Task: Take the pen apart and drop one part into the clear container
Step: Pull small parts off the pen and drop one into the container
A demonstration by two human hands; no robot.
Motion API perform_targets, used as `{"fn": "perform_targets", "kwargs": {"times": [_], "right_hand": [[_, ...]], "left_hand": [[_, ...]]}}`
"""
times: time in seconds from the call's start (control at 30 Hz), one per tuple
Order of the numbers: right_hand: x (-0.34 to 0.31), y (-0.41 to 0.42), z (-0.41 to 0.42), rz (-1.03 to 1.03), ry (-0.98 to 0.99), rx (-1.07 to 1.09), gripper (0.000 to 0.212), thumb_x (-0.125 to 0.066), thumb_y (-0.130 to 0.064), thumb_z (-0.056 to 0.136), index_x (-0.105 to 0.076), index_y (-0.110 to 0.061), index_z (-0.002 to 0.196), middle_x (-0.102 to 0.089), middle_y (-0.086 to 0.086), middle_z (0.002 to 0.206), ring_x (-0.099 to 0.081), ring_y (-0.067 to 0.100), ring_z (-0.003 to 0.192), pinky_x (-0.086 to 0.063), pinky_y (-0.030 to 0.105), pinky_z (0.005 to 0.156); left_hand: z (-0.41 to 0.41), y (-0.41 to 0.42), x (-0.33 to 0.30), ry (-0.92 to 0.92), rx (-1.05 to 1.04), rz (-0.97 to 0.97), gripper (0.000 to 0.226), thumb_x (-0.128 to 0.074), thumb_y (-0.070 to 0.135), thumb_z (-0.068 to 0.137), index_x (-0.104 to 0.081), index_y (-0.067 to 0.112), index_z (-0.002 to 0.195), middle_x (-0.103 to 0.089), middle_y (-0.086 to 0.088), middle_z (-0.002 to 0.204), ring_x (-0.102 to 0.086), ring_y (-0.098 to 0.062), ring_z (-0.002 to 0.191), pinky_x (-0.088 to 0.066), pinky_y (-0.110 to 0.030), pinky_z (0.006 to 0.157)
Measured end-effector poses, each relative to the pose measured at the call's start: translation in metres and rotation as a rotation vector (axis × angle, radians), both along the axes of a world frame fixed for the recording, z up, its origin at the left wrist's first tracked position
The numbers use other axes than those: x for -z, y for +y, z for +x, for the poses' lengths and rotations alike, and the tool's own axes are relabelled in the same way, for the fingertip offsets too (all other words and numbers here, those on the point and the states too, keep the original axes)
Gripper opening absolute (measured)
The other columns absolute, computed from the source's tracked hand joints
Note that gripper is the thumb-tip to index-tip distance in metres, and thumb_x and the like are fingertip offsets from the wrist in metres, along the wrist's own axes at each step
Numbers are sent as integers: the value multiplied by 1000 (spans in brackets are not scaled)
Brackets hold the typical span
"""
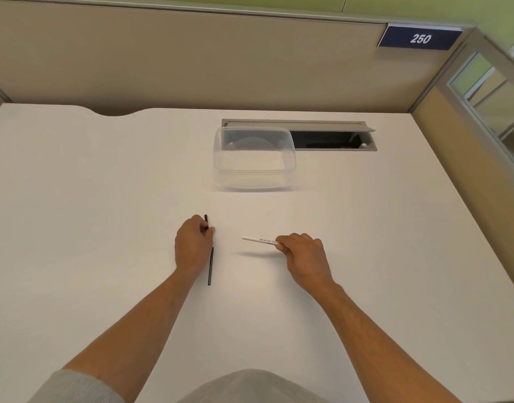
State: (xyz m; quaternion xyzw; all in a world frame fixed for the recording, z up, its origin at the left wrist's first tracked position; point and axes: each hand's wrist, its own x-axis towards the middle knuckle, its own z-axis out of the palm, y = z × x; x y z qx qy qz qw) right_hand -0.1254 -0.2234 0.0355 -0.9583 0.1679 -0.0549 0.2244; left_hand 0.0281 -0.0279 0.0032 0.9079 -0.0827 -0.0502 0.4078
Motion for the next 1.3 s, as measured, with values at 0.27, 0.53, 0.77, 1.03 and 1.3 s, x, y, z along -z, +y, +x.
{"fn": "perform_targets", "kwargs": {"times": [0.27,0.53,0.77,1.03,1.3], "right_hand": [[3,0,-1,7,-2,-14,18,-48,-25,97,-65,-24,102,-68,-5,88,-52,23,79,-30,35,68],[1,-2,-3,13,11,-39,20,-45,-27,98,-63,-25,104,-67,-5,91,-54,21,81,-32,34,69],[-2,2,-13,176,0,-7,25,-39,-25,98,-54,-31,118,-63,-8,98,-57,18,84,-48,33,72],[-2,7,-18,660,-22,2,37,-39,-8,98,-62,-36,107,-63,0,95,-56,4,68,-43,21,67],[-14,12,-17,1254,-64,33,32,-44,-2,91,-63,-16,113,-69,14,105,-65,29,99,-53,30,71]], "left_hand": [[4,5,8,-16,39,29,14,-69,18,85,-62,9,93,-56,-3,91,-57,-22,85,-43,-30,74],[-2,10,1,-68,27,77,19,-68,21,87,-63,7,98,-61,-10,98,-58,-27,92,-47,-38,79],[-23,38,5,-272,127,299,24,-60,11,90,-66,2,112,-63,-17,122,-57,-38,114,-45,-50,93],[-30,60,24,-237,278,422,48,-35,33,96,-53,12,135,-46,-9,148,-35,-30,140,-22,-50,116],[-31,64,31,-208,303,473,55,-26,39,98,-42,15,144,-36,-6,154,-25,-26,145,-13,-46,119]]}}
